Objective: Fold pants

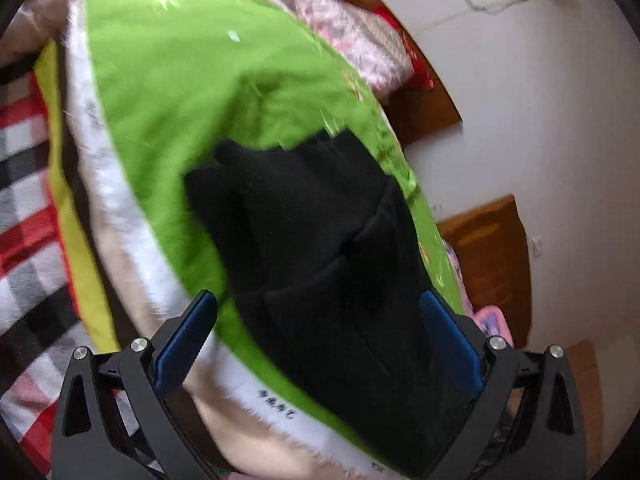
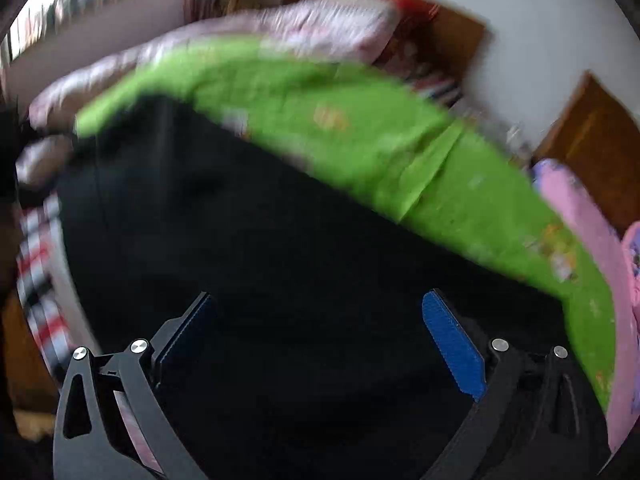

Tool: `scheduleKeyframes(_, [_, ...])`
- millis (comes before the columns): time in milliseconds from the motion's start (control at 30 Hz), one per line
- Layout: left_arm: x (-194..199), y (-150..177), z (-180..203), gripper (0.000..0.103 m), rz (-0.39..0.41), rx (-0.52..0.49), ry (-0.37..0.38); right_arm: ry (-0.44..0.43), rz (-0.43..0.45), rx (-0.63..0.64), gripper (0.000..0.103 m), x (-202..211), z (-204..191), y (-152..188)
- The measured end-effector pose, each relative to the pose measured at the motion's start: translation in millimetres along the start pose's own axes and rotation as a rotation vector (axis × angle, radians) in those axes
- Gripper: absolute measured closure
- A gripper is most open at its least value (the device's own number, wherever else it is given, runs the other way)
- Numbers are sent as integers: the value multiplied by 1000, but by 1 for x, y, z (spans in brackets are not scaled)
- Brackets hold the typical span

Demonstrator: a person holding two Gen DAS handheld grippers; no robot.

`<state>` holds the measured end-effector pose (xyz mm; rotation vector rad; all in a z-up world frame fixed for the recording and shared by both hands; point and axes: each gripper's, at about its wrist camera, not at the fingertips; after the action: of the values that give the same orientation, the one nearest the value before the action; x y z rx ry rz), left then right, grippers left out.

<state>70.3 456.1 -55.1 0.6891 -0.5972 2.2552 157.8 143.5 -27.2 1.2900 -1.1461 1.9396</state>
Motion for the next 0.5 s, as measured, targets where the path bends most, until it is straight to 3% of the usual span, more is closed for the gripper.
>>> scheduleKeyframes(33, [-5,0,-1,2,-24,15,-6,-27,65,2,5,1,3,9])
scheduleKeyframes(167, [-14,6,1,3,-57,7,36,-188,39,-75,4,-13,25,13])
scheduleKeyframes(233, [-17,3,0,10,-55,18,64,-174,37,-65,4,-11,23,10])
scheduleKeyframes(400, [-21,-2,-22,54,-35,84,105,-170,55,-68,4,-4,24,10])
scheduleKeyframes(500, [-17,5,-30,71,-16,74,123,-171,59,-69,4,-2,27,9])
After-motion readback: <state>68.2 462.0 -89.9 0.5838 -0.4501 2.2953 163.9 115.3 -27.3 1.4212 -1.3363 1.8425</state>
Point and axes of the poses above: each gripper's, at about its wrist camera, not at the fingertips, and x roughly against the way its jaws point, z to its right, y to its underside, and after that the axes turned 9 degrees about -z, right-handed
